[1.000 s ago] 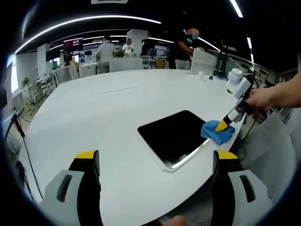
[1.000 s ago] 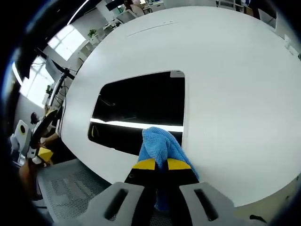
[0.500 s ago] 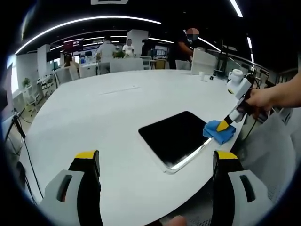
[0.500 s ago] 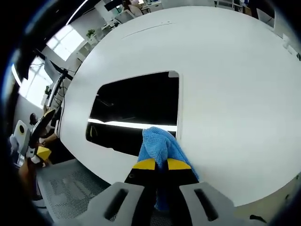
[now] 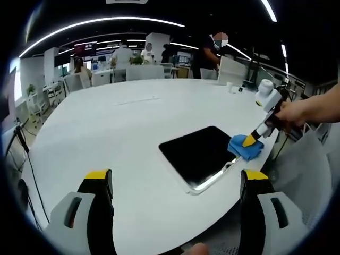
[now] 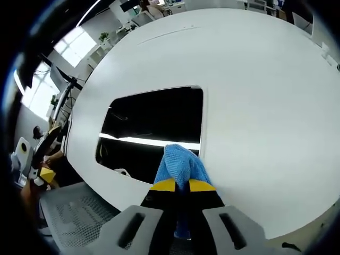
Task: Wipe the mirror surface with the cleaning cloth until all visible marks leave the cleaned area.
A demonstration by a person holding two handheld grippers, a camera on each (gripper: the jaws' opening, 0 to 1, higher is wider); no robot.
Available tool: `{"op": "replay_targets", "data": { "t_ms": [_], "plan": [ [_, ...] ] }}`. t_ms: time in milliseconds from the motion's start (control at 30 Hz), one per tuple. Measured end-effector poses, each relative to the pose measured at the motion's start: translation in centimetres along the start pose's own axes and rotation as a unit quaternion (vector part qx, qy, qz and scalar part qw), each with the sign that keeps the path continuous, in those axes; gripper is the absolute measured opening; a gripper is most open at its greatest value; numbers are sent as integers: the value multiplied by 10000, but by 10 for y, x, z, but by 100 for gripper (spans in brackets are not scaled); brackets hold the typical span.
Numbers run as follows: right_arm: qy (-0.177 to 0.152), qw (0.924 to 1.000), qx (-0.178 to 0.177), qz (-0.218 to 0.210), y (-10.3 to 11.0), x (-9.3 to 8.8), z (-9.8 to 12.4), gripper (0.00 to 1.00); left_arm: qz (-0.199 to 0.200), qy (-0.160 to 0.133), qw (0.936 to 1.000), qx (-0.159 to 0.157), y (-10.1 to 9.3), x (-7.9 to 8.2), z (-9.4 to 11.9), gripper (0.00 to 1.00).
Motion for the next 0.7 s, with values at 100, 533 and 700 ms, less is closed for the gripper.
{"op": "replay_targets", "data": {
  "t_ms": [100,533,700],
  "plan": [
    [-3,10000,-38,29,-1,6,-1,0,11,3,10000,14,1,0,0,99],
    [-6,9999,-90,102,-2,26,-2,0,23,82,10000,16,9,-2,-4,99],
    [-29,9999,-105,104,-4,38,-3,0,15,104,9999,10,11,-2,-6,99]
  ]
}}
Point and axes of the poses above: the point that each gripper's makers call its tool centre point, and the gripper's own axes: z roughly backward along the fingers, y roughly to its left, x roughly out of its top, the point moved 4 cm from there along z, roughly backward along the fingers, and after that the axes turned 12 degrees about y, right-handed, at the moved point
